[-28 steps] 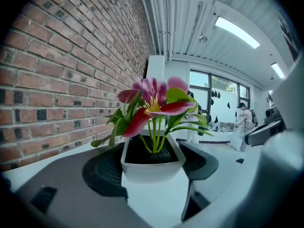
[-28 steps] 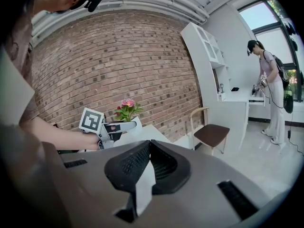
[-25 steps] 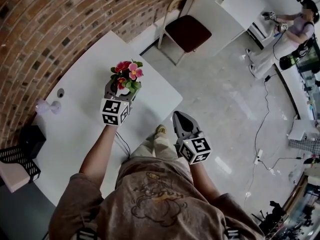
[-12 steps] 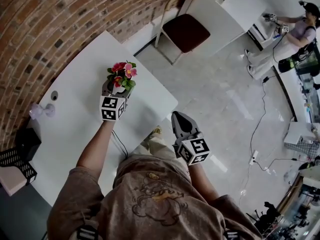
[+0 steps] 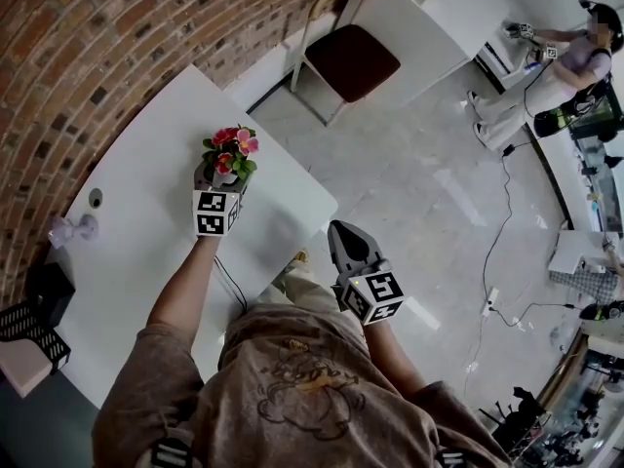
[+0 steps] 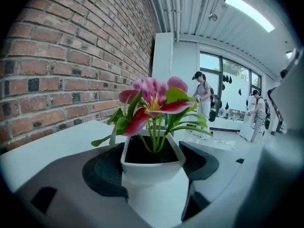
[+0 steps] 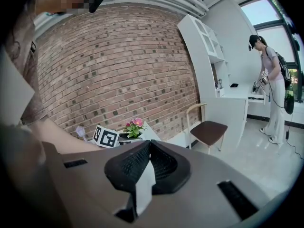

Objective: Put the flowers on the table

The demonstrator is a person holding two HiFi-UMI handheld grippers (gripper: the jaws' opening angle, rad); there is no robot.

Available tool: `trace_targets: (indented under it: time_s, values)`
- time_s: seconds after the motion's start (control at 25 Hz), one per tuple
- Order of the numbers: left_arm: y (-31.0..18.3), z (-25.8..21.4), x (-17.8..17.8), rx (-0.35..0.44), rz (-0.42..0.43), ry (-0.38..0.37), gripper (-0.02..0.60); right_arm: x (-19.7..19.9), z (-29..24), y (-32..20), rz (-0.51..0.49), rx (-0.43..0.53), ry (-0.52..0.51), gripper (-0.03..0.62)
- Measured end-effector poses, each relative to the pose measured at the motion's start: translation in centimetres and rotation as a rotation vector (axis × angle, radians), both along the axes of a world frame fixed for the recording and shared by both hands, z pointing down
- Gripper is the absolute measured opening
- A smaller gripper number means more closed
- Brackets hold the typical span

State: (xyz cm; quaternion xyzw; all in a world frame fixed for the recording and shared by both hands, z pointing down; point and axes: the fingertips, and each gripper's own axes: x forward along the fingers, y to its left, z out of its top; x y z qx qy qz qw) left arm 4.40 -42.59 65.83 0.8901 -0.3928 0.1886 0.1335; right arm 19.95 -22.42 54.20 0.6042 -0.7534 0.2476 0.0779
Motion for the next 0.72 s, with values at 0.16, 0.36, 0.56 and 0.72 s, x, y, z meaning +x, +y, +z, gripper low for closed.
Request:
trace_targets:
  time_s: [0.16,0.36,0.56,0.72]
  values:
    - [-0.4,0.4,0.7,-0.007,0.001,0.007,0.368,0.3,0.1,-0.1,0.006,-0.005,0.001,0.005]
    - [-0.7,1.2,1.5,-0.010,0.007,0.002,0.368,1.1,0.3,0.2,0.020,-0.011,0.007,0.005]
    - [-1.1,1.1,2.3,0.004,0.011,0.013,0.368,1.9,0.5,0.6,0.038,-0.021,0.009,0.005]
    - [-1.4,1.0,2.6,0.015,0.013,0.018,0.368,2.2,0.7,0.8,0.044,-0.024,0.011,0.005]
